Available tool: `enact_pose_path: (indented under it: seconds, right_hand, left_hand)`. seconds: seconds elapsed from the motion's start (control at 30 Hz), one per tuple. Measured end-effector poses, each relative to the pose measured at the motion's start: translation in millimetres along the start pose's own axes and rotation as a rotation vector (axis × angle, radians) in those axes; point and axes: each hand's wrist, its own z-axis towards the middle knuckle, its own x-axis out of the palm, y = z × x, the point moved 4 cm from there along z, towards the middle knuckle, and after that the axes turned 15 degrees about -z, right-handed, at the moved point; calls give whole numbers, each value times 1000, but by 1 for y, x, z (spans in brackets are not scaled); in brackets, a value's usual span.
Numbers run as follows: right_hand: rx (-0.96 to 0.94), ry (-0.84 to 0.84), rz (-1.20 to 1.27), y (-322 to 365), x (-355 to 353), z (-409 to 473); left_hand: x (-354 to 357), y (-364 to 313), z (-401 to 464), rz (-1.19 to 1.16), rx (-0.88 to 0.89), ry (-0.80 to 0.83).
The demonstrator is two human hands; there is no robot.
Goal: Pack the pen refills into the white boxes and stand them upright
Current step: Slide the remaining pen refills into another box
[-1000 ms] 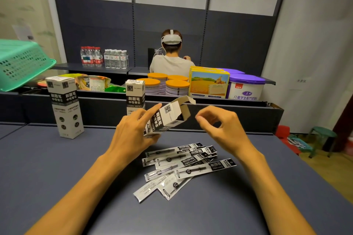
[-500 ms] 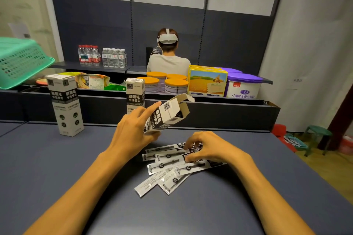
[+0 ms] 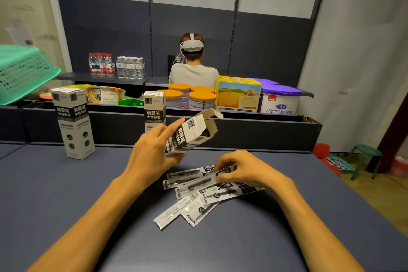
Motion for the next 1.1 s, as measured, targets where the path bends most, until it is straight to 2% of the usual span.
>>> enact_pose_path:
  seconds: [0.13, 0.37, 0.47, 0.6, 0.77, 0.87, 1.0, 1.1]
  right_hand:
    - [-16, -115, 43, -2, -21, -9]
    - [-67, -533, 280, -21, -71, -42]
    - [-24, -740, 139, -29, -80, -46]
    - [-87, -937, -252, -17, -83, -45]
    - [-155, -1058, -580, 13, -81, -40]
    - [-220, -1063, -692, 30, -73, -32]
    - [-302, -991, -734, 43, -58, -22]
    - [-265, -1021, -651, 38, -63, -25]
  left_hand:
    - [-1, 1, 0, -5, -10, -14]
    - [-1, 2, 1, -13, -16, -16]
    - [0, 1, 1, -6, -4, -9]
    - [1, -2, 1, 16, 16, 4]
    - [1, -4, 1, 35, 26, 12]
    - [3, -6, 1, 53, 35, 18]
    - [3, -8, 0, 52, 44, 25]
    - [2, -8, 1, 50, 41, 18]
